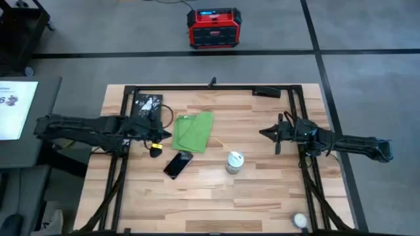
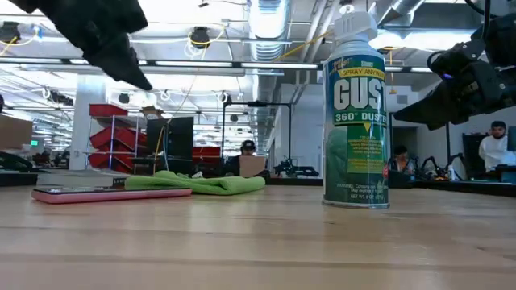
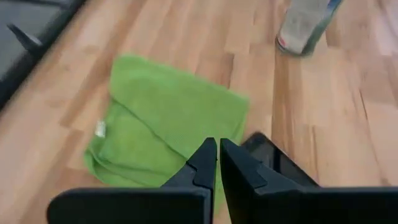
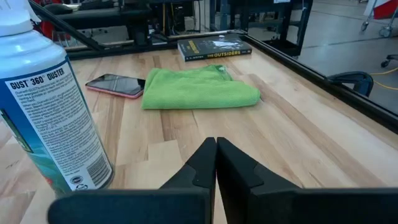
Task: Apply microfiber cloth
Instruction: Spray the pink cellphone using the spray bottle
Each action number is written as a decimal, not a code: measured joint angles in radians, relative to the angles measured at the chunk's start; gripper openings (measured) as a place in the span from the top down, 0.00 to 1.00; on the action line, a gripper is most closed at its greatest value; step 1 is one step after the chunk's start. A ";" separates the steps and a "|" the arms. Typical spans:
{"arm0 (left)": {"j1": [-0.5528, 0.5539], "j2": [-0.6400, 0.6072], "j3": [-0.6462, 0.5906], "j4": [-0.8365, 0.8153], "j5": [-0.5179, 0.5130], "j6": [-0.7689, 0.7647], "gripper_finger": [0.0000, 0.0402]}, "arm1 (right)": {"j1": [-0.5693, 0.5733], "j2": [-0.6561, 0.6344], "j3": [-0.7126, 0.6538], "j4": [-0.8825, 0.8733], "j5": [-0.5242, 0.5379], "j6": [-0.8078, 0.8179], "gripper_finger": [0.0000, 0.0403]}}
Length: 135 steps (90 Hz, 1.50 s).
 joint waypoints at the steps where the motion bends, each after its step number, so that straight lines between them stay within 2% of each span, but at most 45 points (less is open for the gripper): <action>1: 0.000 0.003 0.000 -0.002 0.003 -0.006 1.00 | 0.000 0.000 0.000 0.000 0.000 0.000 1.00; 24: 0.000 0.068 0.000 -0.120 0.038 -0.130 1.00 | 0.000 0.000 0.000 0.000 0.000 0.000 1.00; 40: -0.010 0.103 -0.023 -0.115 0.064 -0.185 1.00 | 0.000 0.000 0.000 0.000 0.000 0.000 1.00; 50: -0.023 0.128 -0.058 -0.100 0.123 -0.241 1.00 | 0.000 0.000 0.000 0.001 0.000 0.001 1.00; 71: -0.073 0.144 -0.161 0.085 0.187 -0.349 1.00 | 0.000 0.000 0.000 0.001 -0.001 0.002 1.00; 97: -0.104 0.141 -0.344 0.349 0.186 -0.464 1.00 | 0.000 0.000 0.000 0.001 -0.004 0.008 1.00; 106: -0.104 0.140 -0.373 0.374 0.186 -0.486 1.00 | 0.000 0.000 0.000 0.002 -0.006 0.074 1.00; 118: -0.103 0.140 -0.403 0.420 0.185 -0.489 1.00 | 0.000 -0.001 0.007 -0.005 -0.006 0.073 1.00; 135: -0.103 0.140 -0.450 0.460 0.185 -0.504 1.00 | 0.001 0.000 0.102 -0.102 0.001 0.082 1.00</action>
